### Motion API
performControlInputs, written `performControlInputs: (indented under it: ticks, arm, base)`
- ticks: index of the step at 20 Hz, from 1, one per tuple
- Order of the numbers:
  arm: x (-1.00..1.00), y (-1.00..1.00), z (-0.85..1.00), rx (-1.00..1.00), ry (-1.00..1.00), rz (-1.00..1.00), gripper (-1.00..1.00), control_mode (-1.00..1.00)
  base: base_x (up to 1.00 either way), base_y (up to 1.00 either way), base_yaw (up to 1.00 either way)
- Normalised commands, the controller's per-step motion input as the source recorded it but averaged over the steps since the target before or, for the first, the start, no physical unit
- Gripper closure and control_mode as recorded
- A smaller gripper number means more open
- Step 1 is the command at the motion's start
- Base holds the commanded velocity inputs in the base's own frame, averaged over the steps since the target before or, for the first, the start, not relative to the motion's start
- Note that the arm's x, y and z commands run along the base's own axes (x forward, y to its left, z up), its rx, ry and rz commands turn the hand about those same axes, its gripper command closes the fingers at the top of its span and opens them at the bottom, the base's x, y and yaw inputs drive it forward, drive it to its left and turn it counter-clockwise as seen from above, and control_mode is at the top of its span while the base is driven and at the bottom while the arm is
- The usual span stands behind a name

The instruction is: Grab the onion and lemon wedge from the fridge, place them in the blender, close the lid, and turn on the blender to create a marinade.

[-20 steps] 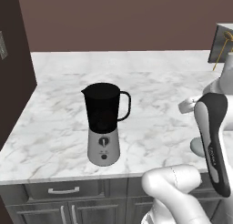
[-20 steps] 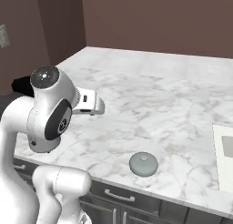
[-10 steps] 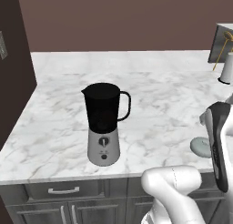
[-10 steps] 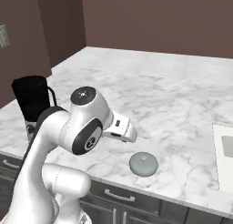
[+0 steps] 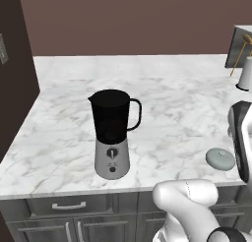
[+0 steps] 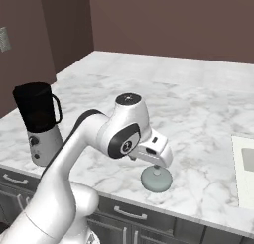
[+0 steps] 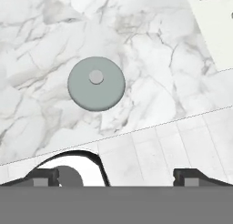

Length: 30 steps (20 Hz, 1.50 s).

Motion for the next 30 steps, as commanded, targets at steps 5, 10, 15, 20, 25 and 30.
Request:
performControlInputs:
  ticks: [5,10,15,20,25,30]
  arm:
    - [0.07,0.00,-0.32,0.04,0.12,0.00,-1.00,-1.00]
    - [0.27,0.00,-0.37,0.07,0.01,0.03,-1.00,-1.00]
    - [0.31,0.00,-0.35,0.07,0.00,0.05,-1.00,-1.00]
    - [0.17,0.00,-0.27,0.02,0.01,0.02,-1.00,-1.00]
    - [0.11,0.00,-0.22,0.00,0.05,0.00,-1.00,-1.00]
    - [0.11,0.00,-0.22,0.00,0.05,0.00,-1.00,-1.00]
  base:
    - [0.00,0.00,0.00]
    - [0.00,0.00,0.00]
    - [0.00,0.00,0.00]
    - [0.00,0.00,0.00]
    - [0.00,0.00,0.00]
    - [0.00,0.00,0.00]
